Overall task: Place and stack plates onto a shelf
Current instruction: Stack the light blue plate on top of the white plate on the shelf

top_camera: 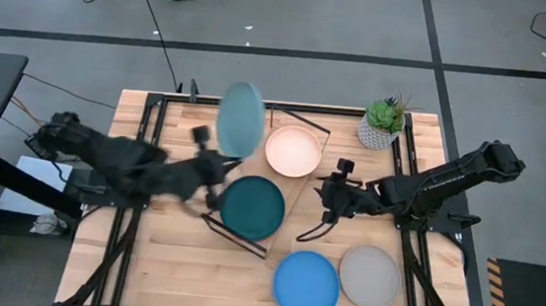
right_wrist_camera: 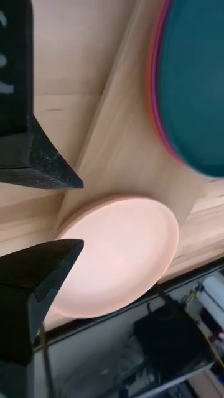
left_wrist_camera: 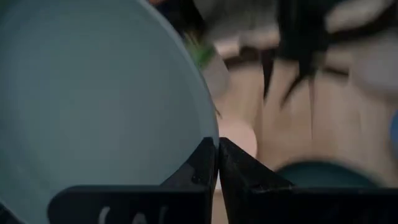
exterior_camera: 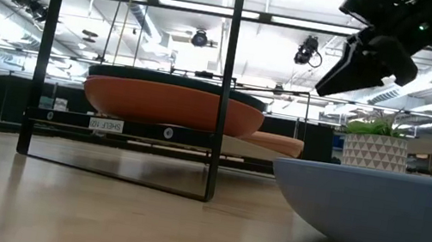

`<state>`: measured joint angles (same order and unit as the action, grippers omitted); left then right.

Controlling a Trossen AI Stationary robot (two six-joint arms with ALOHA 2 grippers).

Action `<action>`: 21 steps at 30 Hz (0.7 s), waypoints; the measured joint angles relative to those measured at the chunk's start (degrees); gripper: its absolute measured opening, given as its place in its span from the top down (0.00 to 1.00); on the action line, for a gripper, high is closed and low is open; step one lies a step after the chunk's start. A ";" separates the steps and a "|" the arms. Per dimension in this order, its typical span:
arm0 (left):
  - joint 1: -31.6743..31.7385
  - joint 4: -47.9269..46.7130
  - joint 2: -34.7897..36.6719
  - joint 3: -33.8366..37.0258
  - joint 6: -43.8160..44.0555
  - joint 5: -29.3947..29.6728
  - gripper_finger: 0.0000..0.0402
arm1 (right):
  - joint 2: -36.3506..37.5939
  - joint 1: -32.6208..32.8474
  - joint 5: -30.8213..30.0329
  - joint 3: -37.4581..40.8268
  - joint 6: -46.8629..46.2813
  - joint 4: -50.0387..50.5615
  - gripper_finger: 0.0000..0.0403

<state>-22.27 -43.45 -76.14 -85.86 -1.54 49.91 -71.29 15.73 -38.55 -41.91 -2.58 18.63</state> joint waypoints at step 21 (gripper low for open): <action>25.83 -1.38 -20.83 4.06 -41.36 -51.80 0.96 | 0.00 4.19 -3.84 0.02 -8.20 2.45 0.64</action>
<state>3.56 -44.83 -96.97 -81.80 -42.91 -1.89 -71.29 19.92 -42.39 -41.89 -10.78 21.08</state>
